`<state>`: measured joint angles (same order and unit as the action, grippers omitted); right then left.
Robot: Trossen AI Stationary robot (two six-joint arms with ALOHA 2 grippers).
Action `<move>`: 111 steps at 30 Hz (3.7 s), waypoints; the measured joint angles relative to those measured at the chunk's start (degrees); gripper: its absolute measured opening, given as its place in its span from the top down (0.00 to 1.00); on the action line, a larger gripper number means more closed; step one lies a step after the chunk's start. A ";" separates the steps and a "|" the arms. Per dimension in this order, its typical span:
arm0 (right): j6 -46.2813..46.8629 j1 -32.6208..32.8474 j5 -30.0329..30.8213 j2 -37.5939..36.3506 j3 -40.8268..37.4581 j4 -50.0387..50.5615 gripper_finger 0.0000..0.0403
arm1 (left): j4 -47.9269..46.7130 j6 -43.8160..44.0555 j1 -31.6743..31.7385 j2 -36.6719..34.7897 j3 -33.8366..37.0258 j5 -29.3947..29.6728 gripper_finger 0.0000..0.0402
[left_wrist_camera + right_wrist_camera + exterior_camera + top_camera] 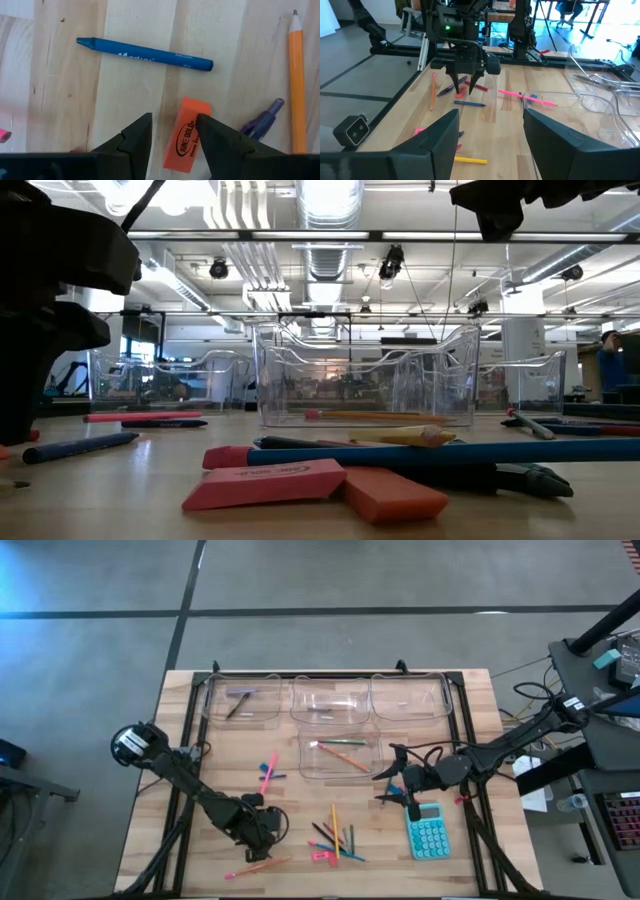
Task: Sort crayons/erasers/pens/pencils in bins
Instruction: Put the left orange eraser into the top right transparent bin
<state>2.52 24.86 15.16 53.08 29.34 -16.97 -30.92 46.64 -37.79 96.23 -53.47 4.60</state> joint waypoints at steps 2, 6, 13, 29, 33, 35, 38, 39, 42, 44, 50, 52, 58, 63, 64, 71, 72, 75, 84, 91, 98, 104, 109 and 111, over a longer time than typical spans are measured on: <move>0.00 0.00 0.00 0.00 0.00 0.00 0.48 | 0.01 0.65 -0.14 0.02 0.00 -0.13 0.63; -0.08 0.00 0.00 0.00 0.00 0.00 0.48 | 0.58 1.04 -0.32 0.04 0.00 -1.84 0.63; -0.18 -0.02 0.00 0.00 0.00 0.13 0.48 | 1.02 1.13 -0.88 0.26 -0.04 -5.06 0.63; -0.39 -0.02 0.00 0.00 0.00 0.03 0.48 | -0.05 1.01 0.31 -0.25 -1.07 1.65 0.97; -0.88 -0.02 1.31 0.00 0.00 0.06 0.48 | 0.72 -2.09 2.41 -2.77 -3.71 10.43 0.98; -0.90 -0.02 1.71 0.11 -0.22 -0.06 0.48 | 0.85 -4.15 3.16 -4.78 -4.25 15.02 0.98; -0.96 0.00 1.38 0.77 -0.71 -3.17 0.48 | 7.21 -8.90 4.79 -9.22 -4.12 22.44 0.99; -1.14 0.00 1.35 1.03 -0.86 -5.01 0.48 | 10.83 -10.89 5.36 -10.68 -3.88 24.98 0.99; -2.16 0.00 1.31 1.78 -1.23 -8.32 0.48 | 26.25 -18.63 6.84 -13.30 -2.23 29.10 0.99; -2.18 -0.02 1.31 3.13 -1.45 -9.22 0.48 | 38.39 -25.30 7.42 -13.78 -0.24 29.08 0.99; -2.89 0.00 1.12 9.03 -1.57 -20.31 0.48 | 64.69 -37.56 10.45 -9.50 3.47 29.21 0.99; -3.62 0.00 0.84 11.51 -1.57 -24.53 0.48 | 69.18 -38.84 11.43 -7.50 3.70 29.01 0.99; -3.59 -0.97 1.04 18.78 -1.55 -32.95 0.48 | 82.04 -43.82 13.91 -2.53 3.43 26.06 0.99; -1.96 -2.13 1.20 22.53 -1.53 -39.78 0.48 | 83.05 -44.08 14.76 -0.75 1.85 23.92 0.99; -1.29 -2.37 1.20 23.15 -1.53 -41.14 0.48 | 82.93 -44.10 14.83 -0.50 1.84 23.89 0.99; 3.80 -4.47 1.22 25.60 -1.10 -45.39 0.48 | 83.27 -44.53 14.85 0.39 1.02 23.92 0.99; 4.15 -4.79 0.94 26.20 -0.52 -45.51 0.48 | 83.27 -44.68 14.94 0.50 0.94 23.92 0.99; 4.55 -5.66 -1.36 28.13 0.99 -45.38 0.48 | 82.93 -45.93 14.96 0.54 0.68 24.15 0.99; 4.37 -5.80 -4.75 32.33 5.19 -45.07 0.48 | 82.32 -46.15 15.09 0.54 0.59 24.87 0.99; 5.69 -5.79 -5.47 31.82 5.07 -43.03 0.48 | 82.38 -47.48 14.90 0.54 0.68 24.54 0.99; 6.64 -5.79 -5.09 31.74 5.07 -44.23 0.55 | 81.38 -47.41 14.83 0.54 0.79 24.49 0.99; 6.58 -5.79 -5.07 31.69 5.07 -44.65 0.71 | 81.29 -47.16 14.85 0.54 0.83 24.51 0.98; 5.40 -5.77 -5.13 31.69 5.07 -44.65 0.87 | 81.09 -47.13 14.86 0.54 0.85 24.54 0.98; 4.78 -5.77 -5.14 31.69 5.07 -44.62 0.94 | 80.96 -47.09 14.87 0.52 0.87 24.64 0.96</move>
<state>7.31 19.09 10.02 84.77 34.41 -61.59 50.04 -0.45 -22.92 96.75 -52.60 29.23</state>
